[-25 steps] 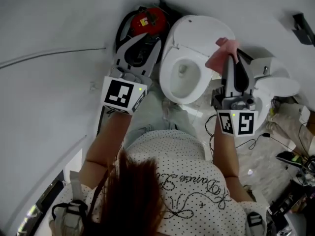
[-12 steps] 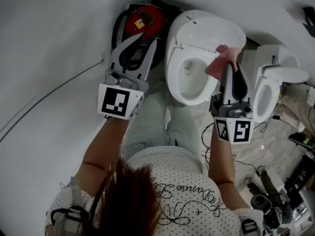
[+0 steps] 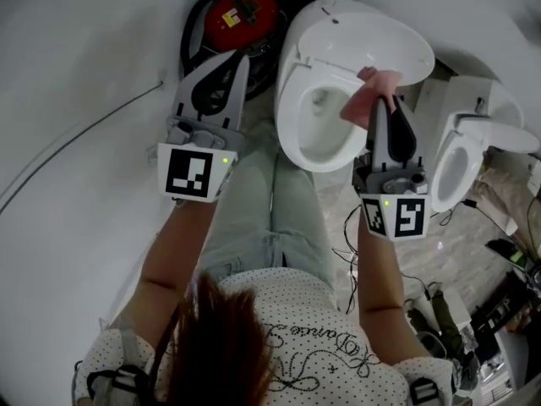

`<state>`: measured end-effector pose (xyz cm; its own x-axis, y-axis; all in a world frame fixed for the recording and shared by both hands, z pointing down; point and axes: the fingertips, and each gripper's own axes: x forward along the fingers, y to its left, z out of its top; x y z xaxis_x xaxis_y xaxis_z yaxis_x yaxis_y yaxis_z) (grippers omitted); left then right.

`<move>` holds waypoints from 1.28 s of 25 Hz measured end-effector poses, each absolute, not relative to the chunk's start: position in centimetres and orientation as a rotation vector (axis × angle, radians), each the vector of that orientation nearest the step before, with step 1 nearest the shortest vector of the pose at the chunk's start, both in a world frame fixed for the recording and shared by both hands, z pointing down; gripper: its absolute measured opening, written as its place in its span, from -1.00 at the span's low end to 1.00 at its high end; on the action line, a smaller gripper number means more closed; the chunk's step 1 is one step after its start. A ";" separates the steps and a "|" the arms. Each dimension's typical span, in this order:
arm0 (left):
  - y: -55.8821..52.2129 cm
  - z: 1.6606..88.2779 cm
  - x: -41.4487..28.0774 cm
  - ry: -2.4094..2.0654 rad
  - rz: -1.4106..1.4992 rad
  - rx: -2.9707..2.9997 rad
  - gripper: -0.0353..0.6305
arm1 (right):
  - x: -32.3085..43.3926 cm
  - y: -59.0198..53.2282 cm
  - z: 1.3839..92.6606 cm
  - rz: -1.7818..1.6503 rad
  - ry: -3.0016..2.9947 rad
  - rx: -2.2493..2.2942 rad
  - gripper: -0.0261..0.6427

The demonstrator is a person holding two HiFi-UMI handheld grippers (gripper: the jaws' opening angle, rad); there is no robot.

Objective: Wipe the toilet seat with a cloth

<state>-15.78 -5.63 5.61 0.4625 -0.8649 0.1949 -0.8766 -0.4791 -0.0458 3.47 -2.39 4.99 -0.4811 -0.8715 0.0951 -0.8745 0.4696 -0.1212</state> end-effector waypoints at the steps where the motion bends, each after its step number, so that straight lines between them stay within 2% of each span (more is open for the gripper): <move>1: -5.8 6.1 -15.6 -1.590 0.306 2.633 -0.88 | 3.3 -2.5 5.8 0.245 -2.692 1.551 -0.78; 7: -6.1 10.5 -15.0 -1.652 0.230 2.551 -0.88 | 3.1 -2.6 11.2 0.260 -2.739 1.387 -0.78; 32: -8.1 36.4 -15.3 -1.715 0.303 2.311 -0.88 | 2.9 -7.5 39.6 0.496 -2.688 1.341 -0.78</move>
<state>-15.29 -8.08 36.44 0.2866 -0.9064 0.3102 -0.9578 -0.2776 0.0738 2.88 -7.52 39.55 -0.6083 -0.7600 0.2290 -0.7917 0.5600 -0.2441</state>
